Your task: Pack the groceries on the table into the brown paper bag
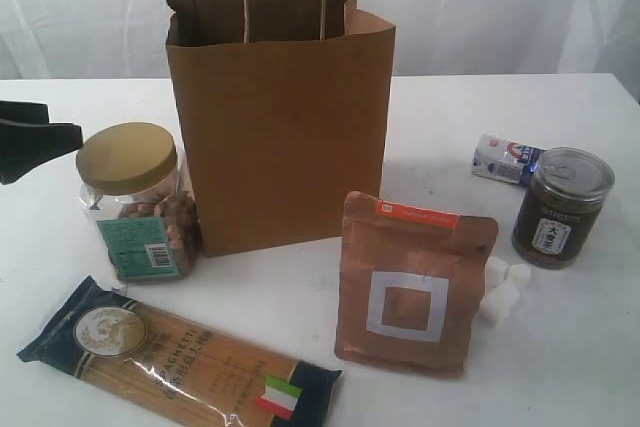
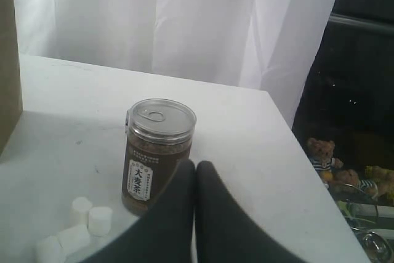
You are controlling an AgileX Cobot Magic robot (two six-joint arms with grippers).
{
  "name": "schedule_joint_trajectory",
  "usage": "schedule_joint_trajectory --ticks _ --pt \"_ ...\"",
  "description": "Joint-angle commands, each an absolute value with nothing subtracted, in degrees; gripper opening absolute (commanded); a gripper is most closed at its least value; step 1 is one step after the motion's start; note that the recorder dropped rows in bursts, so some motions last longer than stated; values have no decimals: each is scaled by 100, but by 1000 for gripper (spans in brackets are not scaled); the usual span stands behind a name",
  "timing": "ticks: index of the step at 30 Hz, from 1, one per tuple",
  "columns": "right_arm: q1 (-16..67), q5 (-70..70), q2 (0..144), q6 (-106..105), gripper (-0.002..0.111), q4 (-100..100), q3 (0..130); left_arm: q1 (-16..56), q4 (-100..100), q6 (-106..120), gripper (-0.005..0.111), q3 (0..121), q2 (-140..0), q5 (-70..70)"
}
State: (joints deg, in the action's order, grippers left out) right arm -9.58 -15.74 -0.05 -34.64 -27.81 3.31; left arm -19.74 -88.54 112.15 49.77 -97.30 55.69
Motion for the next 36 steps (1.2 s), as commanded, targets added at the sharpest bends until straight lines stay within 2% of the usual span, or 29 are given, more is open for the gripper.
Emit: schedule_joint_trajectory --ticks 1,5,10,20,27,36 --pt "-973 -1519 0 -3445 0 -2750 324 -1986 -8935 11443 105 4931 -9713 5657" --pt "-973 -1519 0 -3445 0 -2750 324 -1986 -8857 11463 105 4931 -9734 6052" --pt "-973 -1519 0 -3445 0 -2750 324 -1986 -7649 12135 105 4914 -9898 5962" --pt "-973 -1519 0 -3445 0 -2750 324 -1986 -7725 12135 105 4898 -10392 5348" --pt "-973 -1519 0 -3445 0 -2750 324 -1986 -7751 12135 105 5185 -10978 5748" --pt "-973 -1475 0 -3445 0 -2750 324 -1986 -7726 12135 105 5363 -11022 5931"
